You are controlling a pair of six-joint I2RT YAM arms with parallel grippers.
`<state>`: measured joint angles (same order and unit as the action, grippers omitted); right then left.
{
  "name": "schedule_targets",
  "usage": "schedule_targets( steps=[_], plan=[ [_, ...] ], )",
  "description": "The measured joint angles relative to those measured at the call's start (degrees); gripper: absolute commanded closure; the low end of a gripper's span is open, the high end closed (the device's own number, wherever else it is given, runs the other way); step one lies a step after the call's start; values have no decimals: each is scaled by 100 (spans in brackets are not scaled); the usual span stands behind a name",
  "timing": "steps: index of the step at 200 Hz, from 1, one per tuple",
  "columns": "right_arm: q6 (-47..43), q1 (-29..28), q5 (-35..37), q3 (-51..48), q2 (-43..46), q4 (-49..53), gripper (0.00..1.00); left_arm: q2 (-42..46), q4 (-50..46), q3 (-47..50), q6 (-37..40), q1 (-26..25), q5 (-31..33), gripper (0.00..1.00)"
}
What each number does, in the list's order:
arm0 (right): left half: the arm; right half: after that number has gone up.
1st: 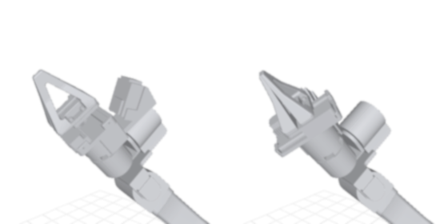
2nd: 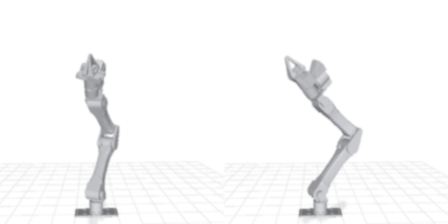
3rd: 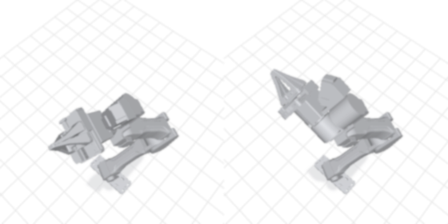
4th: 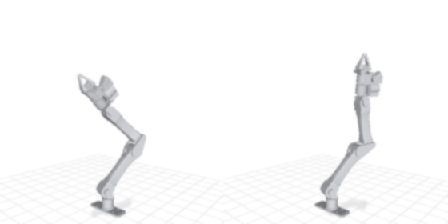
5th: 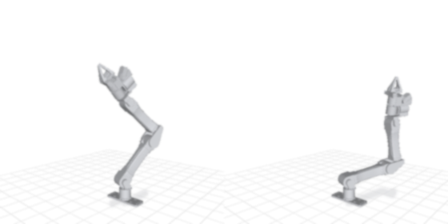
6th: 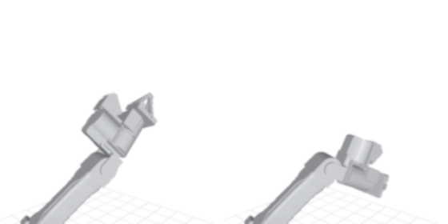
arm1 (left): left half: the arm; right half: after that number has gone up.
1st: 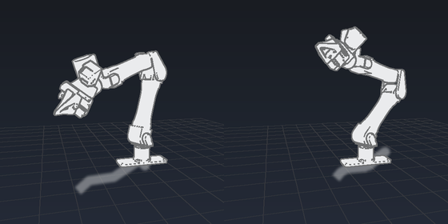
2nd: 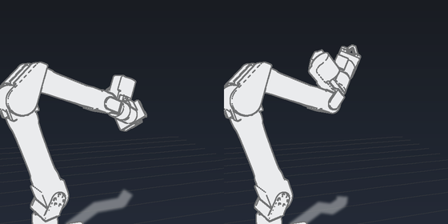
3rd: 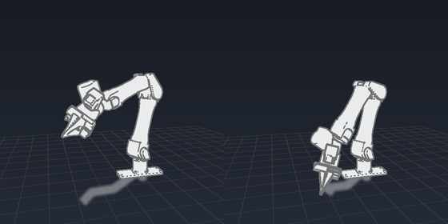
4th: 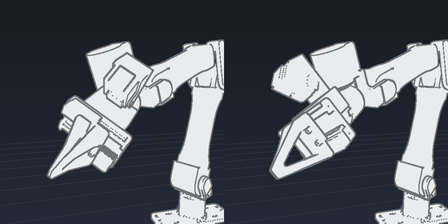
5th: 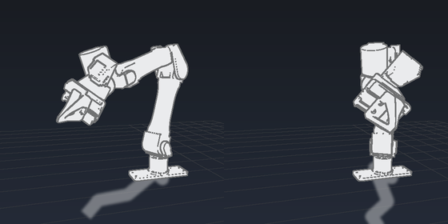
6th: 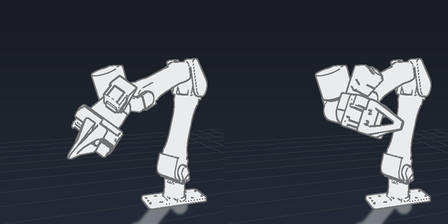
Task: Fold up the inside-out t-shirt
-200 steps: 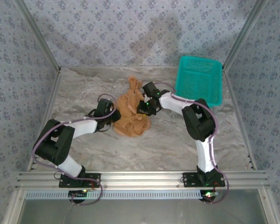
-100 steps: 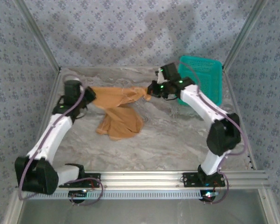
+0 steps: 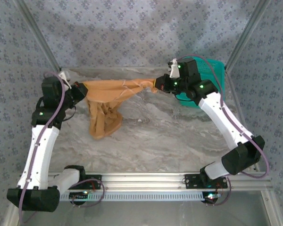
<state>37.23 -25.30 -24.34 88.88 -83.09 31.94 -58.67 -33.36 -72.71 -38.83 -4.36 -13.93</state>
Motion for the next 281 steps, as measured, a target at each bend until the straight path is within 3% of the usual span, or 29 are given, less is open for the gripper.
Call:
schedule_targets(
  steps=[46, 86, 107, 126, 134, 145, 155, 174, 205, 245, 281],
  plan=[
    [192, -170, 208, 538, 1113, -157, 100, -4, -249, -1755, 131, 24, -986, 100],
    [85, -269, 627, 621, 1578, -382, 100, -302, -254, -2057, 326, 20, -1414, 100],
    [85, -151, 824, 448, 1165, -446, 100, -1128, -249, -2026, 437, -37, -1478, 100],
    [129, 68, 1027, 247, 466, -490, 100, -2452, -321, -2151, 610, -175, -1349, 100],
    [164, 164, 1123, 173, 74, -494, 100, -3082, -339, -2249, 671, -216, -1268, 89],
    [243, 295, 1217, 129, -542, -446, 100, -4039, -424, -2389, 782, -251, -1128, 81],
    [297, 402, 1287, 138, -1043, -409, 100, -4774, -627, -2546, 811, -278, -970, 59],
    [424, 595, 1327, 341, -2041, -173, 100, -5517, -931, -2568, 898, -295, -535, 35],
    [490, 741, 1241, 811, -2959, 61, 100, -4911, -874, -1775, 966, -306, -164, 33],
    [503, 726, 975, 894, -2981, 46, 100, -3248, -341, 326, 968, -619, -48, 35],
    [503, 723, 820, 885, -2979, 42, 100, -3051, 68, 1578, 946, -1145, -35, 38]
  ],
)
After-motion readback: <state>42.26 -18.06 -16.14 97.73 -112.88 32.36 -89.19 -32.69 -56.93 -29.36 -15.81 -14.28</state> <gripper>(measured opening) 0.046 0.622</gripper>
